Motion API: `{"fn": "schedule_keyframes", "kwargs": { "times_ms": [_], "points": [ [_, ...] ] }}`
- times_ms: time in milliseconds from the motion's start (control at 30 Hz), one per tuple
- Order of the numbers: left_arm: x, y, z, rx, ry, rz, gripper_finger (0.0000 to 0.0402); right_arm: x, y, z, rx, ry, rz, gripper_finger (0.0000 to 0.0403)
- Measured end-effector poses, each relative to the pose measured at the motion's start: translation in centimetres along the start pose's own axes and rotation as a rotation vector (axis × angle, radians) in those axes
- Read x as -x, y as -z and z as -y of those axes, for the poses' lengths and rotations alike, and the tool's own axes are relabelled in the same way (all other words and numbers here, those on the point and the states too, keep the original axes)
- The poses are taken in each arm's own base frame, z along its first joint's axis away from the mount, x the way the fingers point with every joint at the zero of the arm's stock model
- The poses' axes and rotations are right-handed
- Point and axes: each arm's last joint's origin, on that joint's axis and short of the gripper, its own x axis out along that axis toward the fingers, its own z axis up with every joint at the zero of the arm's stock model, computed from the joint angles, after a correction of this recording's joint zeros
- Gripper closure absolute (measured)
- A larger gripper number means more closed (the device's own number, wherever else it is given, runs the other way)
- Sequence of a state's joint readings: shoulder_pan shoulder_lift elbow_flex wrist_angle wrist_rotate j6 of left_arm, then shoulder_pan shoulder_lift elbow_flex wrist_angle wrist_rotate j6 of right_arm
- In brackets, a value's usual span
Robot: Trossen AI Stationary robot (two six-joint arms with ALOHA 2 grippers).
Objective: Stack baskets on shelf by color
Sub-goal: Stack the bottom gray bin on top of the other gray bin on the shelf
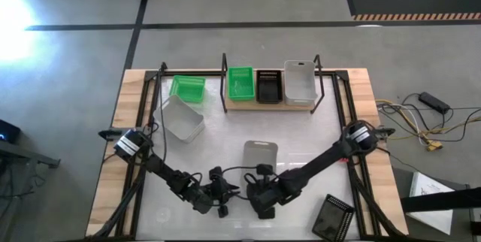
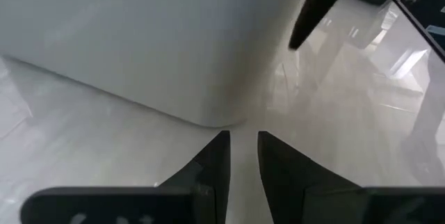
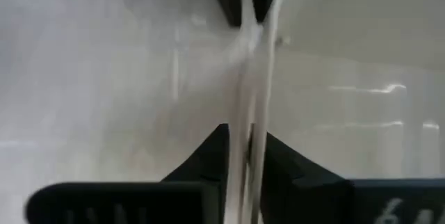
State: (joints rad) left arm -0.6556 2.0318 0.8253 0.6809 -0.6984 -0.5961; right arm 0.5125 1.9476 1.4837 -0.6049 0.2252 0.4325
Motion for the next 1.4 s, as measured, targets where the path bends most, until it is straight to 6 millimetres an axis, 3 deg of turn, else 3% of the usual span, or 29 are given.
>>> {"fn": "schedule_keyframes", "kwargs": {
  "times_ms": [100, 267, 500, 667, 800, 1000, 1200, 1400],
  "points": [
    [0.0, 0.0, 0.0, 0.001, 0.000, 0.000, 0.0343, -0.7, 0.4, -0.2, 0.049, 0.012, -0.022, 0.0382],
    [0.0, 0.0, 0.0, 0.000, 0.000, 0.000, 0.0343, 0.1, 1.2, -1.0, 0.106, 0.106, -0.013, 0.0393],
    [0.0, 0.0, 0.0, 0.001, -0.001, 0.001, 0.0343, 6.4, 2.5, -2.3, 0.212, 0.225, -0.034, 0.0394],
    [-0.1, -0.1, -0.1, 0.003, -0.004, 0.003, 0.0343, 11.8, 2.7, -1.4, 0.305, 0.489, 0.017, 0.0394],
    [-0.4, -0.4, -0.5, 0.000, -0.019, 0.007, 0.0343, 14.5, 2.0, 2.9, 0.263, 0.542, -0.074, 0.0394],
    [-1.3, -1.4, -1.3, -0.021, -0.039, 0.045, 0.0343, 17.0, 1.6, 13.3, 0.198, 0.502, -0.239, 0.0394],
    [-1.8, -2.5, -1.7, -0.049, -0.027, 0.106, 0.0343, 18.5, 3.2, 23.4, 0.156, 0.453, -0.392, 0.0394],
    [-2.2, -3.3, -2.0, -0.099, -0.028, 0.149, 0.0343, 18.7, 5.8, 30.8, 0.062, 0.322, -0.490, 0.0394]
  ]
}}
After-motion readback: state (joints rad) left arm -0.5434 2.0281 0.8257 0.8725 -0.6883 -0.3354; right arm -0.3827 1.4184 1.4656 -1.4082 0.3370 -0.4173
